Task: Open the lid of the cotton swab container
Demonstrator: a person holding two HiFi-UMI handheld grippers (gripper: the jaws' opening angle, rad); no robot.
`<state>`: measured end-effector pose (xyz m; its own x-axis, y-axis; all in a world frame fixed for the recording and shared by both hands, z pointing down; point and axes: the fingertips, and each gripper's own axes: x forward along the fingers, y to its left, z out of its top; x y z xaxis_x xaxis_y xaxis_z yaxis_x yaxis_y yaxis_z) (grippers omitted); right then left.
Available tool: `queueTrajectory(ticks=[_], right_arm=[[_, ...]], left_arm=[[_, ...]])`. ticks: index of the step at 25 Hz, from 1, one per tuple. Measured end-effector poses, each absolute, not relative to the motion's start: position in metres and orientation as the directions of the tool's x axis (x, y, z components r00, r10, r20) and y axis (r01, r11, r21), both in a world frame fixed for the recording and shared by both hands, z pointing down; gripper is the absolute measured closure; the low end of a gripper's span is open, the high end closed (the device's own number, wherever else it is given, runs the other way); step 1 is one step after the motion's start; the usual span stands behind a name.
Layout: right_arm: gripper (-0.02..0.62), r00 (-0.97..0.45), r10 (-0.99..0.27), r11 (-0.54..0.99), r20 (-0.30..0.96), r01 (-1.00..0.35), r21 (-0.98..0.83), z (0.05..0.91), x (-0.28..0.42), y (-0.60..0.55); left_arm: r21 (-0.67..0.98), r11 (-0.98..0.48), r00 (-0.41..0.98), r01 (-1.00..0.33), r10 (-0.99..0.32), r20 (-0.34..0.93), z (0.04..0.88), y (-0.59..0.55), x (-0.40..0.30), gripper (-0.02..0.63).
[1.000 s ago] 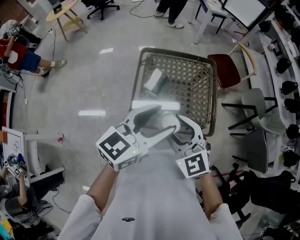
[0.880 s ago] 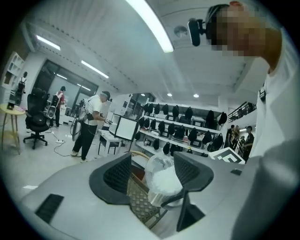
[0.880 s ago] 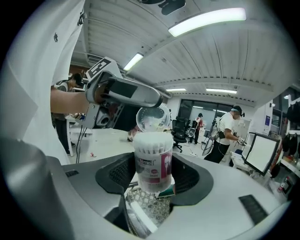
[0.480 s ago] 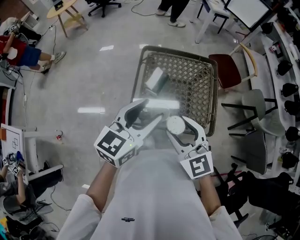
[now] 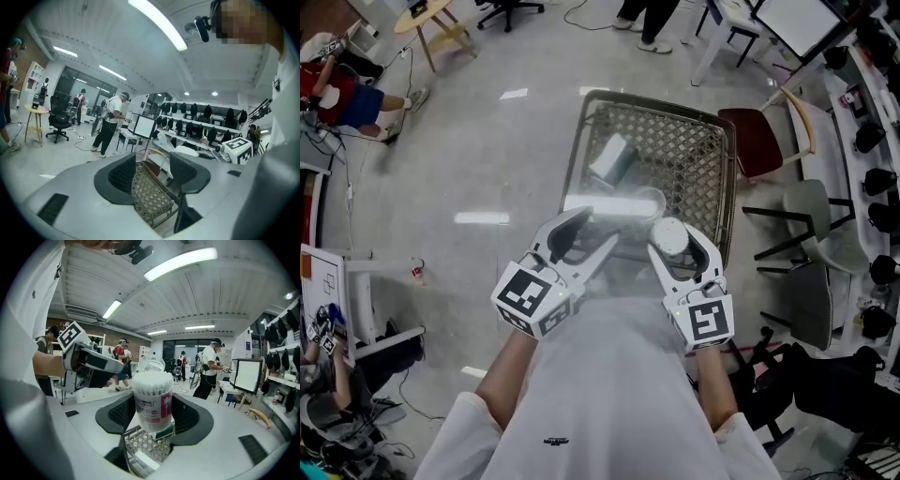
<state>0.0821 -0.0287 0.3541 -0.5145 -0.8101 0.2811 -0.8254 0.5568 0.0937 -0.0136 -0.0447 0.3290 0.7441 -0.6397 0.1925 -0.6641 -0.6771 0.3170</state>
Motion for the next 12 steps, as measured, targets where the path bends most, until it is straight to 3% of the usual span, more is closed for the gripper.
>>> queueTrajectory(ticks=[3, 12], right_arm=[[0.364, -0.498, -0.833, 0.530, 0.240, -0.844, 0.087, 0.346, 0.090, -0.038], [0.364, -0.370, -0.908, 0.394, 0.197, -0.913, 0.101, 0.325, 0.126, -0.053]], left_arm=[[0.307, -0.656, 0.720, -0.689, -0.669, 0.184, 0.329, -0.048, -0.022, 0.399], [0.232, -0.599, 0.639, -0.766, -0.747, 0.183, 0.329, -0.050, -0.034, 0.581]])
